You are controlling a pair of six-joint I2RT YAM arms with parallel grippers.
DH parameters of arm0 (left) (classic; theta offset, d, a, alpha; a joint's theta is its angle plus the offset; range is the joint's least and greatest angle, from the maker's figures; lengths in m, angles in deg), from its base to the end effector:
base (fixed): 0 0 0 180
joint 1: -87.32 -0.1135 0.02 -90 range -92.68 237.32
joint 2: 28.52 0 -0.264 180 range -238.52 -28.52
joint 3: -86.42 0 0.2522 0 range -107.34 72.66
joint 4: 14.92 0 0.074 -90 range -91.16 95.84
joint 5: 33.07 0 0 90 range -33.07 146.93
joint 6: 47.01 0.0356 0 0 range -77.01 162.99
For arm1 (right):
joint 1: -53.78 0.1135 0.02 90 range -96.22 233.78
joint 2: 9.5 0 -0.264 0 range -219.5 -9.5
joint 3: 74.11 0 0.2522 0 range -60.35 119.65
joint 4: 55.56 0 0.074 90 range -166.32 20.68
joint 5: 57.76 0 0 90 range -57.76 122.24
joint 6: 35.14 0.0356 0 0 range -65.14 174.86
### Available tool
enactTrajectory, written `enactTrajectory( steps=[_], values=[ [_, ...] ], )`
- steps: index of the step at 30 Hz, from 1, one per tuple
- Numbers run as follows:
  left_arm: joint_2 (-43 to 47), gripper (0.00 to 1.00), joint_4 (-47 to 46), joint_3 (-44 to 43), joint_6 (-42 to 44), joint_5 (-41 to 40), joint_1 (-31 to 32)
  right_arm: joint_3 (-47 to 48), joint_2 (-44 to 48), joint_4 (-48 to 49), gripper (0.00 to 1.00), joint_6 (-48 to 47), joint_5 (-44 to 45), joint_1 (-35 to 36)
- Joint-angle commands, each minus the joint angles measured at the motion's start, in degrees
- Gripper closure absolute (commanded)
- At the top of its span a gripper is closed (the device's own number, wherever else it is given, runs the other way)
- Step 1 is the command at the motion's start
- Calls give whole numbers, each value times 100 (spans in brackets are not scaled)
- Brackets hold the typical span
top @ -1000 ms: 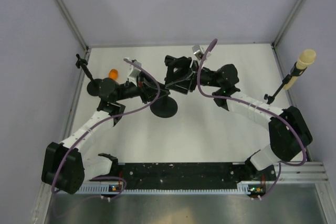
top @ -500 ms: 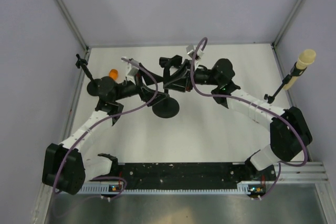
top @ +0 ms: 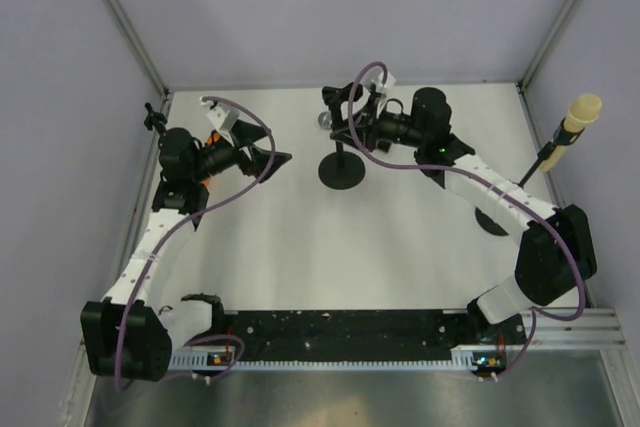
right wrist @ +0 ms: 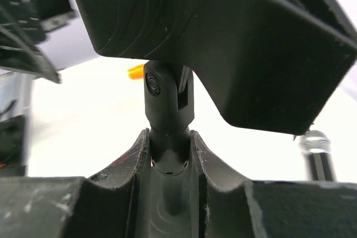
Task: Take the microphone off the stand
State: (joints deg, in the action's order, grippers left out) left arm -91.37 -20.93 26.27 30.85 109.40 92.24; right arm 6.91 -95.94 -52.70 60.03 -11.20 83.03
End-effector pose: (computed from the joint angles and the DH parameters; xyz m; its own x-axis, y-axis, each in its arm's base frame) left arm 0.2436 -0.0493 0.3421 -0.1206 -0.1182 -0.9856 0.8343 0.5259 -0.1652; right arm 0.2973 0.1945 0.3487 -0.1248 0.0051 -0.9922 -0.9467 0.2986 0.1206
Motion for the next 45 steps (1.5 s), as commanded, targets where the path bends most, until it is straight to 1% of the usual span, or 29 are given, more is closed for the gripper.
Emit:
enactTrajectory(
  steps=[1, 2, 5, 8, 11, 15, 17, 20, 23, 27, 30, 35, 40, 45],
  values=[
    [220, 1, 1693, -607, 1169, -508, -141, 621, 136, 122, 100, -893, 985, -280],
    [281, 1, 1931, -634, 1423, -718, -167, 621, 127, 131, 100, -1008, 1204, -332],
    [527, 1, 2529, -599, 1828, -1316, -194, 586, 92, 341, 100, -1307, 1750, -455],
    [835, 1, 2977, -573, 2197, -1555, -290, 577, -31, 613, 100, -1483, 2400, -517],
    [985, 1, 3163, -529, 2251, -1748, -414, 604, -303, 1043, 100, -1537, 2936, -579],
    [924, 1, 2936, -432, 2138, -1390, -458, 1007, -812, 1221, 100, -1528, 3596, -640],
    [766, 1, 2874, -485, 2085, -1013, -677, 1183, -1059, 1343, 100, -1510, 3711, -675],
    [555, 1, 2961, -686, 2005, -748, -853, 1420, -1497, 1712, 100, -1510, 3842, -754],
    [484, 1, 2997, -705, 1962, -379, -1063, 1920, -2156, 1923, 100, -1501, 4141, -807],
    [510, 1, 2856, -485, 1891, 262, -1318, 2729, -3061, 2056, 100, -1545, 4633, -860],
    [528, 1, 2602, -301, 1698, 527, -1529, 3309, -3546, 2090, 100, -1546, 4617, -869],
    [511, 1, 2452, -213, 1575, 677, -1732, 3784, -4082, 2302, 100, -1054, 4520, -869],
    [519, 1, 2215, -107, 1347, 818, -1873, 4215, -4539, 2372, 100, -939, 4537, -843],
    [502, 1, 2039, -46, 1241, 923, -1969, 4628, -4944, 2117, 100, -764, 4643, -807]
  ],
)
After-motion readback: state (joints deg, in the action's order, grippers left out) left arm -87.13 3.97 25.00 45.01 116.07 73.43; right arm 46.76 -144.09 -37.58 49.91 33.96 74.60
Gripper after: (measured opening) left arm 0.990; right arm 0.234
